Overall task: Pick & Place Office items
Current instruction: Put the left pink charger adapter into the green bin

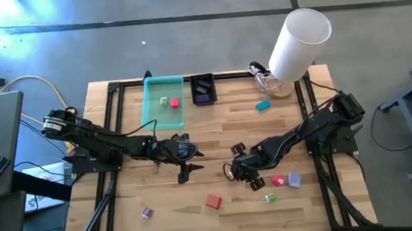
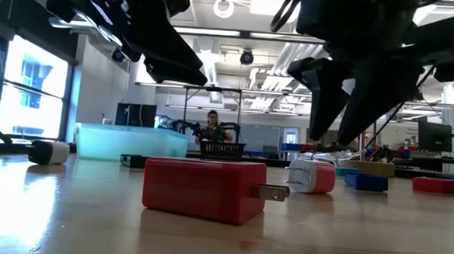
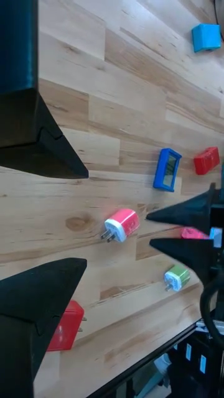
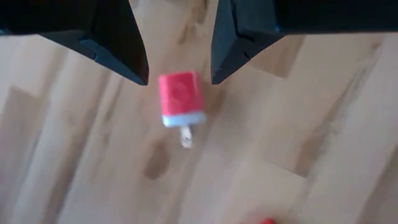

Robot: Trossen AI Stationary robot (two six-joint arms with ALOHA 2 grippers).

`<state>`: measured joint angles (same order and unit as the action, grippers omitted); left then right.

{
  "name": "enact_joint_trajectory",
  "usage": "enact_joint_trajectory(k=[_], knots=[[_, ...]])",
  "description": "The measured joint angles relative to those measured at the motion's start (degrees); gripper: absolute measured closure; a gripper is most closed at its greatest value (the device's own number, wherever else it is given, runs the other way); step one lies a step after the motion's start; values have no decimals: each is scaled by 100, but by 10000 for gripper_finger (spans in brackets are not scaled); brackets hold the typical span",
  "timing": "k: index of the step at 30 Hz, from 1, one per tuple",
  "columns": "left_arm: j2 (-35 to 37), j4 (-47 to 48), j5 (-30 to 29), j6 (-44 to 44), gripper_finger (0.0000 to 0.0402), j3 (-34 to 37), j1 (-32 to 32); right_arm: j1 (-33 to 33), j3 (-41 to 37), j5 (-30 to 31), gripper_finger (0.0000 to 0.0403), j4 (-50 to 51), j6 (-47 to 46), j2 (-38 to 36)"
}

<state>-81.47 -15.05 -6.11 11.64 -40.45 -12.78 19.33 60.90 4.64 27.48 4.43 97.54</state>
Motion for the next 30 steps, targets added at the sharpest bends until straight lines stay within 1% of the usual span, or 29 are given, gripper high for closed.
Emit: enact_joint_trajectory(k=[7, 10, 13, 15, 17, 24, 30], knots=[[0, -4, 1, 0, 188, 0, 0, 96, -133, -10, 241, -347, 317, 49], [0, -4, 1, 76, 188, 0, 0, 94, -139, 174, 241, -358, 341, 180], [0, -1, 1, 177, 188, 0, 0, 77, -131, 314, 241, -623, 364, 374], [0, -1, 1, 185, 188, 0, 0, 74, -139, 304, 241, -695, 466, 484], [0, 5, 1, 212, 188, 0, 0, 76, -129, 267, 241, -969, 482, 613], [0, 13, 1, 212, 188, 1, 0, 52, -124, 272, 241, -869, 437, 888], [0, 32, 3, 195, 188, 2, 0, 48, -118, 238, 241, -854, 300, 931]])
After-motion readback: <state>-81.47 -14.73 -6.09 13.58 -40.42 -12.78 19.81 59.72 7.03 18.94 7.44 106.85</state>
